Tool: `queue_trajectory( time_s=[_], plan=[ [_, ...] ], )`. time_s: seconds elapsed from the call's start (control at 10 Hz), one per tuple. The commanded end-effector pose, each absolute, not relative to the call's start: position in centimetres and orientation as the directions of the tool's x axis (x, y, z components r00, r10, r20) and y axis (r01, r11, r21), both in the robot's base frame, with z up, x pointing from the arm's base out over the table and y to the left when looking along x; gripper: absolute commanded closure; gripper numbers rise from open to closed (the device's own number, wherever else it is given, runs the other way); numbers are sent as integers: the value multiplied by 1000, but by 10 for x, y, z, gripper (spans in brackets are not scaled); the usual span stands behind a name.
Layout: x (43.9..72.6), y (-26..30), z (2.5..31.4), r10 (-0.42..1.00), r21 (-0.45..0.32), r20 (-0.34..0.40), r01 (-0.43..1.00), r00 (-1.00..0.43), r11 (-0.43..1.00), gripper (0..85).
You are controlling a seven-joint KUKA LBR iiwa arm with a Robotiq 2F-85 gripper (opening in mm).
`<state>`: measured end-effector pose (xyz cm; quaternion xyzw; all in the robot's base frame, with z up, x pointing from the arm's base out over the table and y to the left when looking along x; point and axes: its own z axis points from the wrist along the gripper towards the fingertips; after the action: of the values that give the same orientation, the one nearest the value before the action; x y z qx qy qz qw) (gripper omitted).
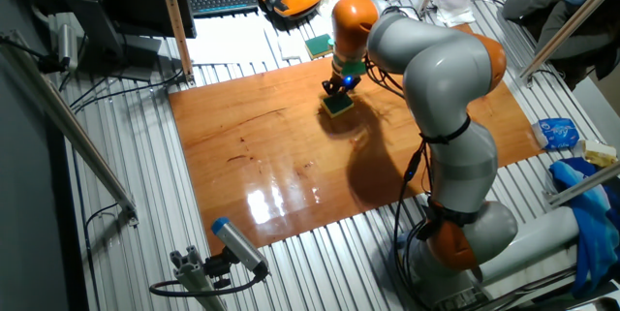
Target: Clean the tabletop with a sponge
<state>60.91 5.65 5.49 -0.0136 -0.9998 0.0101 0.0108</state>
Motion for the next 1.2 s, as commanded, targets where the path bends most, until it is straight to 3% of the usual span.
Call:
queue_trajectory(
  time_s=[0.0, 0.7, 0.8, 1.0, 1.1],
  plan=[
    [608, 57, 53, 27, -19, 17, 27, -999, 999, 510],
    [602, 61, 43, 14, -27, -13, 15, -1000, 1000, 510],
    [602, 61, 43, 4, -28, -13, 4, -1000, 1000, 680],
    [602, 61, 43, -11, -26, -8, -11, -1000, 1000, 680],
    [602, 61, 43, -18, -23, -6, -17, -1000, 1000, 850]
  ],
)
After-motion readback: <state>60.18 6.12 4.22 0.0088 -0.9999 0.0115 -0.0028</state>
